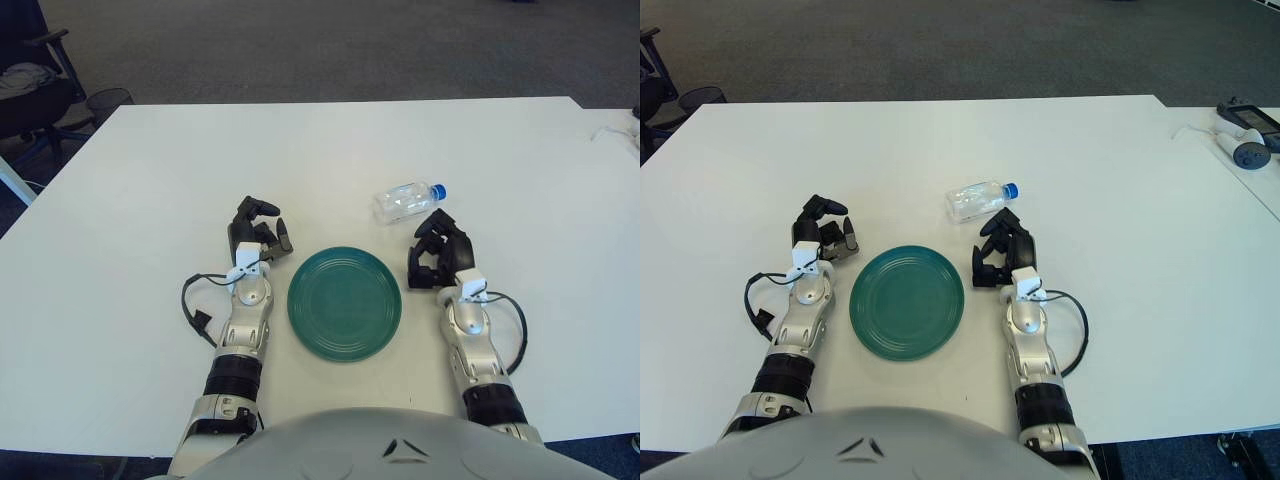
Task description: Put the bottle into the plate.
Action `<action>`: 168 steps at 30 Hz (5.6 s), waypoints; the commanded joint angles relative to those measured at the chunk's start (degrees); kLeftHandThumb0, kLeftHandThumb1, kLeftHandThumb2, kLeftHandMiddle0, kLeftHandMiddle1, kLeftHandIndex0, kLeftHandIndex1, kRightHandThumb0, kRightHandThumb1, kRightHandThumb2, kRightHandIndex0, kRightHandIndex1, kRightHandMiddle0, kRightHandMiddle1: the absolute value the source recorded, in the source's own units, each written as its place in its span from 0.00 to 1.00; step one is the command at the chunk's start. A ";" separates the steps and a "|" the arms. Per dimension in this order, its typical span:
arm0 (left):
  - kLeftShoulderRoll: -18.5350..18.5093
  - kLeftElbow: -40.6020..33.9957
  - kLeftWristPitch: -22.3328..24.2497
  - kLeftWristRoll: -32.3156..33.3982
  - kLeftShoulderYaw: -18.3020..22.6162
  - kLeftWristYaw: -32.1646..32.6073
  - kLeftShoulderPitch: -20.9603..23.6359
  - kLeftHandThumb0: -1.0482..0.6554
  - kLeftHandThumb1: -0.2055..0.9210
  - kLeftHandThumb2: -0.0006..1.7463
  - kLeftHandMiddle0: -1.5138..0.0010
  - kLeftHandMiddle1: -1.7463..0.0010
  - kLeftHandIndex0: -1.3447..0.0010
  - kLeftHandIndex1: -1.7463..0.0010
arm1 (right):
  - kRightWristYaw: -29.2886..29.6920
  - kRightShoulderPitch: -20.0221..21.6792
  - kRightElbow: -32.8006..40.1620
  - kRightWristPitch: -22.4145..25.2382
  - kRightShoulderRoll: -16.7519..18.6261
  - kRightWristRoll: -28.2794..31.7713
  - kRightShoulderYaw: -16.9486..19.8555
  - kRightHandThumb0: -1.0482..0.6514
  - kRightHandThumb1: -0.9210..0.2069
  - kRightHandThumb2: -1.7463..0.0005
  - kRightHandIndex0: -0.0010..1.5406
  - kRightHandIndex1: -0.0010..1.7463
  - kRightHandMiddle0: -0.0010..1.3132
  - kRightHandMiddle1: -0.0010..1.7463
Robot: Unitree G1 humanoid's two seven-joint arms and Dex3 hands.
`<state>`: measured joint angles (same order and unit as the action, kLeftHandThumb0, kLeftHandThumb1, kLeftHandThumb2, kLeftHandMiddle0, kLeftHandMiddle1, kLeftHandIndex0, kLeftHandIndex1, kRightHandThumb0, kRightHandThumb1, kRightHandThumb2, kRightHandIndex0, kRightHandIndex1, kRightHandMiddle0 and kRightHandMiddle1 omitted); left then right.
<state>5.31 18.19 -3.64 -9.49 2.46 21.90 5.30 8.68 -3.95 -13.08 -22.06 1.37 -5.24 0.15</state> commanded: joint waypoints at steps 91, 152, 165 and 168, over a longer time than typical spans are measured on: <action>-0.78 11.75 -2.82 0.93 0.06 1.10 4.18 0.30 0.33 0.86 0.18 0.00 0.45 0.00 | -43.67 46.30 3.39 -1.23 -39.75 -26.93 -18.89 0.00 0.05 0.97 0.00 0.00 0.00 0.00; -0.68 12.99 -4.85 2.57 0.74 0.85 3.78 0.31 0.33 0.86 0.18 0.00 0.46 0.00 | -9.81 60.56 -61.70 -3.30 -21.84 -44.50 -38.90 0.00 0.00 0.94 0.00 0.00 0.00 0.00; -0.74 12.49 -3.55 1.70 0.34 1.37 3.66 0.31 0.33 0.86 0.18 0.00 0.46 0.00 | -10.35 60.05 -61.83 -3.78 -21.40 -43.65 -39.39 0.00 0.00 0.93 0.00 0.00 0.00 0.00; -0.76 12.37 -3.63 1.80 0.33 1.19 3.57 0.31 0.33 0.86 0.18 0.00 0.46 0.00 | -10.34 60.02 -61.80 -3.95 -21.33 -43.58 -39.52 0.00 0.00 0.93 0.00 0.00 0.00 0.00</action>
<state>4.70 29.05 -10.00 -7.46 2.63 23.18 11.07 -1.17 56.48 -74.17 -25.81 -20.72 -48.66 -38.77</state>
